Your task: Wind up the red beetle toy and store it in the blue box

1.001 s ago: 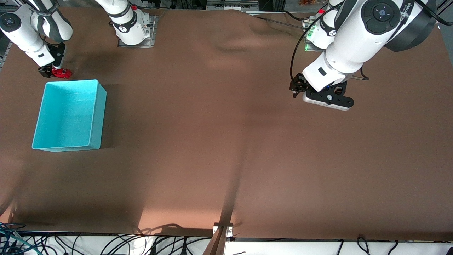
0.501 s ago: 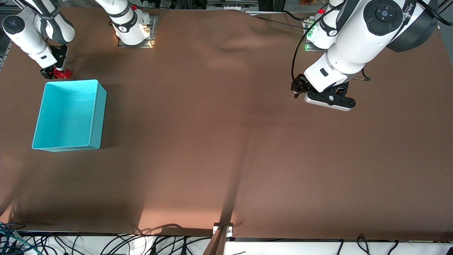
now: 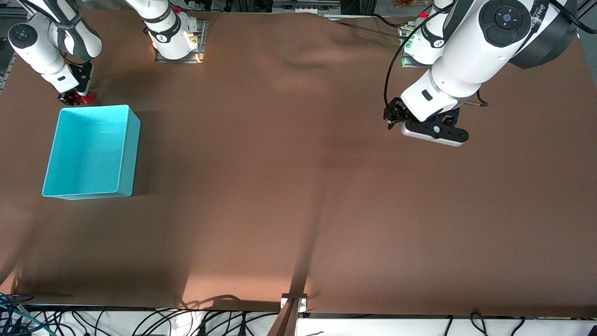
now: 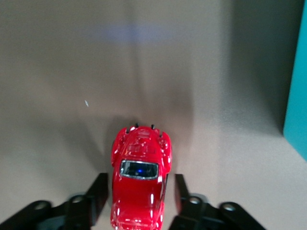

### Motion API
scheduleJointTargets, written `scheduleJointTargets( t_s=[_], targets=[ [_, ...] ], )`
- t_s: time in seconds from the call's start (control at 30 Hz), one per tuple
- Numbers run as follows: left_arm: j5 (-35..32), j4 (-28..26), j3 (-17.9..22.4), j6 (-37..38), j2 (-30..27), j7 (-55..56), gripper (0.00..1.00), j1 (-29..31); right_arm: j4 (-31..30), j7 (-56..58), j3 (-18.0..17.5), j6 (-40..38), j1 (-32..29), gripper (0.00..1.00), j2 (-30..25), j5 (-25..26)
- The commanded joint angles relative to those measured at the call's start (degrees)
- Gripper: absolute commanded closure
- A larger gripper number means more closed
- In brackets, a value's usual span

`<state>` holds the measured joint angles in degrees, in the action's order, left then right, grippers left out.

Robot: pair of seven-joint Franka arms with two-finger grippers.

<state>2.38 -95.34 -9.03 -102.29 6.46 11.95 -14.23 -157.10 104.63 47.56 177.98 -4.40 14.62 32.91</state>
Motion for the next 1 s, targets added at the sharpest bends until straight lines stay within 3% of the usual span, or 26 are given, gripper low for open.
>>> scheduleJointTargets(
  t_s=[0.0,0.23,0.67,0.97],
  targets=[
    [1.58,1.56,-0.11,0.86,0.57,-1.49,0.0,0.43,-0.49,-0.04,-0.62,0.88,-0.87,0.99,-1.09,-0.57],
    [1.58,1.56,-0.2,0.86,0.57,-1.49,0.0,0.43,-0.22,0.05,-0.89,-2.01,-0.87,1.0,-4.07,-0.57],
    [1.58,1.56,-0.11,0.86,0.57,-1.58,0.0,0.43,3.47,0.58,-1.59,-24.95,-0.69,1.0,-16.38,-0.57],
    [1.58,1.56,-0.2,0.86,0.57,-1.58,0.0,0.51,9.0,0.58,-4.92,-40.76,-0.61,1.0,-22.0,-1.26]
  ],
)
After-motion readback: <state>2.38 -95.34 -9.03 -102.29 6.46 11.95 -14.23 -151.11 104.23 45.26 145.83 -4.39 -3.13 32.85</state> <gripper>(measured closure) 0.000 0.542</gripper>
